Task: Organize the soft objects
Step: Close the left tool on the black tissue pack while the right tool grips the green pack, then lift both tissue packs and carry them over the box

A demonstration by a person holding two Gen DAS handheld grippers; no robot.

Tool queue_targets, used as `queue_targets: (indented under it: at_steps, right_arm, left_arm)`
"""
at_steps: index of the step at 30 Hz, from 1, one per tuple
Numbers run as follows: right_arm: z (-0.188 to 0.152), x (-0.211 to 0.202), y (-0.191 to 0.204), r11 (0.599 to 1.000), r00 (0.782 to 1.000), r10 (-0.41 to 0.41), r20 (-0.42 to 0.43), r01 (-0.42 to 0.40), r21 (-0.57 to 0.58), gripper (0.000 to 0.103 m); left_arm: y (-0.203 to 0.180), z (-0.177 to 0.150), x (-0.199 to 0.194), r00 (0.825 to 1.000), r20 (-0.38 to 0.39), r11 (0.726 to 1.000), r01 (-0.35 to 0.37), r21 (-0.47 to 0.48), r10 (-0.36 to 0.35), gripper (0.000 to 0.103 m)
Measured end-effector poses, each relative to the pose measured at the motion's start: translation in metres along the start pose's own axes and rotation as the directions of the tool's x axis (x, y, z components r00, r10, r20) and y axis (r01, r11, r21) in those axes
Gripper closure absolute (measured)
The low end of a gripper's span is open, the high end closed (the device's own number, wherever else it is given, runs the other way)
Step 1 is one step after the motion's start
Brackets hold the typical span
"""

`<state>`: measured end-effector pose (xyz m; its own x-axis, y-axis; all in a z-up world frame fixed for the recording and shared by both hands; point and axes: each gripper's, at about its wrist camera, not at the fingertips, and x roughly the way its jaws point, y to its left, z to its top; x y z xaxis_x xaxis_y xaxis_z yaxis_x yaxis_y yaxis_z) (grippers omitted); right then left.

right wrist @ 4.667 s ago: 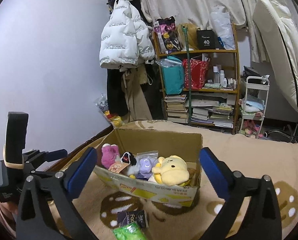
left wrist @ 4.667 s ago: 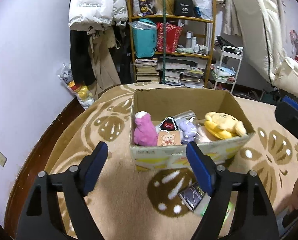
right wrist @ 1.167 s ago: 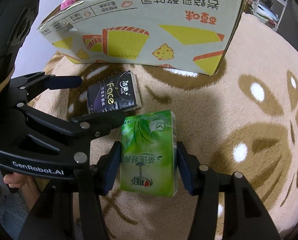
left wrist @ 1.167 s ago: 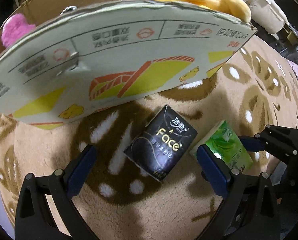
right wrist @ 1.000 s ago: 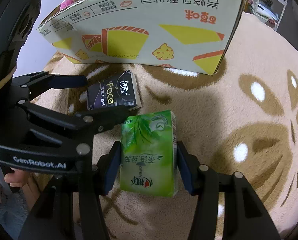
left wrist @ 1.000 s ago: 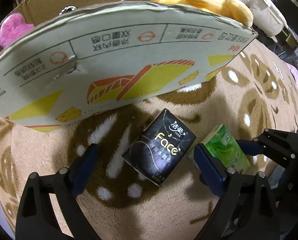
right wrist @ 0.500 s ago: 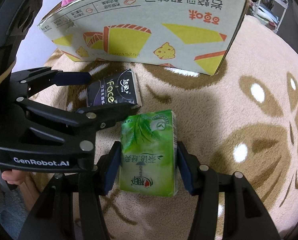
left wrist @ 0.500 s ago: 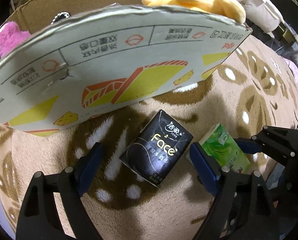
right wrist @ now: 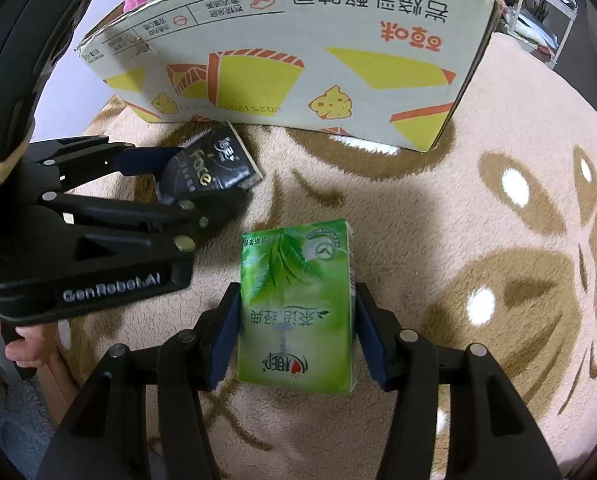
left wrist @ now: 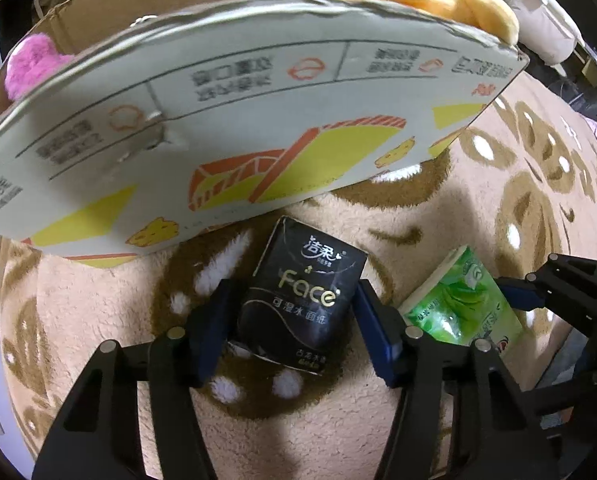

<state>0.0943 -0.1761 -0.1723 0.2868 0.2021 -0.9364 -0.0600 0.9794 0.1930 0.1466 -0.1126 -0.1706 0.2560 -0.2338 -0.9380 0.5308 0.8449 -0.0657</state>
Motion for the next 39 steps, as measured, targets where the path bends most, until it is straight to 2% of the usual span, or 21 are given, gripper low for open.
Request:
queue_targets:
  at_steps: [10,16,18,22,26,30,32,35,39]
  right_arm:
    - [-0.004,-0.009,-0.005,1.000,0.999,-0.024,0.037,0.024,0.000,0.046]
    - [-0.005,-0.030,-0.014,0.999,0.991,-0.030,0.128,0.025,0.043,0.047]
    - [-0.006,-0.040,-0.016,0.998,0.984,-0.033,0.176,0.024,0.053,0.047]
    - [-0.009,-0.068,-0.018,0.998,0.954,-0.035,0.299,0.017,0.063,0.047]
    - [-0.013,-0.102,-0.015,0.999,0.903,-0.040,0.427,0.024,0.043,0.047]
    - [-0.010,-0.120,-0.015,0.999,0.858,-0.044,0.513,0.033,0.031,0.047]
    - [-0.013,-0.134,-0.012,0.998,0.819,-0.062,0.571,0.052,0.033,0.047]
    - [-0.010,-0.151,-0.006,0.998,0.777,-0.061,0.626,0.061,0.022,0.047]
    - [-0.003,-0.172,-0.008,0.998,0.745,-0.056,0.665,0.056,0.021,0.047]
  left_arm:
    - [-0.004,-0.010,-0.008,0.999,0.016,0.999,-0.051,0.006,0.050,0.049]
    - [-0.003,-0.020,-0.019,0.995,0.031,0.996,-0.092,-0.010,0.092,0.049]
    - [-0.016,-0.018,-0.020,0.993,0.051,0.994,-0.110,-0.012,0.110,0.049]
    - [-0.026,-0.024,-0.040,0.981,0.124,0.988,-0.149,-0.032,0.151,0.049]
    - [-0.032,-0.034,-0.067,0.966,0.192,0.985,-0.169,-0.045,0.174,0.049]
    - [-0.028,-0.047,-0.102,0.935,0.283,0.976,-0.209,-0.053,0.215,0.049]
    - [-0.030,-0.051,-0.117,0.911,0.331,0.969,-0.238,-0.064,0.246,0.049]
    - [-0.025,-0.051,-0.139,0.890,0.370,0.964,-0.249,-0.094,0.265,0.049]
    - [-0.020,-0.049,-0.166,0.815,0.470,0.940,-0.307,-0.146,0.339,0.049]
